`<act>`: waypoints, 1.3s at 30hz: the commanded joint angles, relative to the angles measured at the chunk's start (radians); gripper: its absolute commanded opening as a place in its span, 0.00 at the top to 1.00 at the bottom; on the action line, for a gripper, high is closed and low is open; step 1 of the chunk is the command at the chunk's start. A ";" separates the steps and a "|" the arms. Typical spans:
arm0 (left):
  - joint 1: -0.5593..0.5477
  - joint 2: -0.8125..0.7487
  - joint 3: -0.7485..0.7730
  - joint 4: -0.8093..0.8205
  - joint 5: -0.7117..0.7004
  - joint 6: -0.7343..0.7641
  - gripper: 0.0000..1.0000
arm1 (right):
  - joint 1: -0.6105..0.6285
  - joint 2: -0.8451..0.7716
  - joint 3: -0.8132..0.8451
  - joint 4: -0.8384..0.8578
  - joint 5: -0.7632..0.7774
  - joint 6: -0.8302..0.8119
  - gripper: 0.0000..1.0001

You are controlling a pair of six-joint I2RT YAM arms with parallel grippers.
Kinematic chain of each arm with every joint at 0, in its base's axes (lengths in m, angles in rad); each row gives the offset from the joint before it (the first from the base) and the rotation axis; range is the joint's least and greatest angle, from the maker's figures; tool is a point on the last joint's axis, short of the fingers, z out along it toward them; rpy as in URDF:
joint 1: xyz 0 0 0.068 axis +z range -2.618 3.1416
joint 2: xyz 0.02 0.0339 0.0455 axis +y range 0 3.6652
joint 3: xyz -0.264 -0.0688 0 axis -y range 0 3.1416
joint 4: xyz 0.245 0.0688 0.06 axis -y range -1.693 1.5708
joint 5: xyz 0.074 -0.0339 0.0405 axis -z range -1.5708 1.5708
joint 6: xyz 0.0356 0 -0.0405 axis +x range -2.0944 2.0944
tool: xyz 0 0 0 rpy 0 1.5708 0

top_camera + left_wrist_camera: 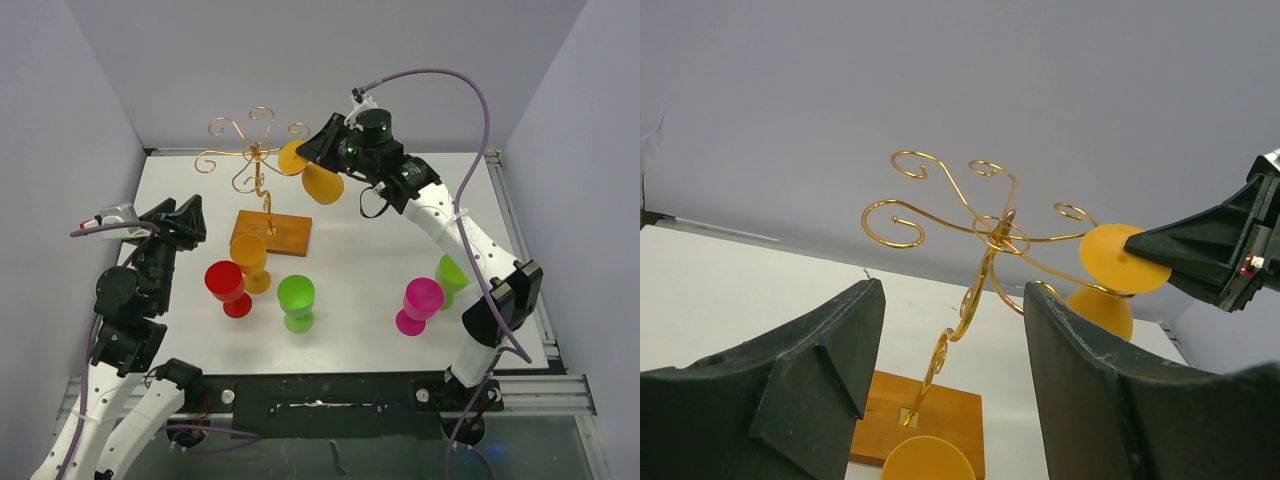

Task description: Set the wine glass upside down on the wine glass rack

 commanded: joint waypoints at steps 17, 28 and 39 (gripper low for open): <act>0.009 0.014 0.014 0.050 0.035 0.004 0.44 | -0.052 0.017 0.033 0.071 -0.034 -0.069 0.49; 0.006 0.064 0.082 0.006 0.153 0.042 0.39 | -0.162 -0.237 -0.153 -0.014 0.027 -0.248 0.34; 0.004 0.054 0.038 0.072 0.407 0.084 0.36 | -0.174 -0.603 -0.544 -0.365 0.482 -0.321 0.38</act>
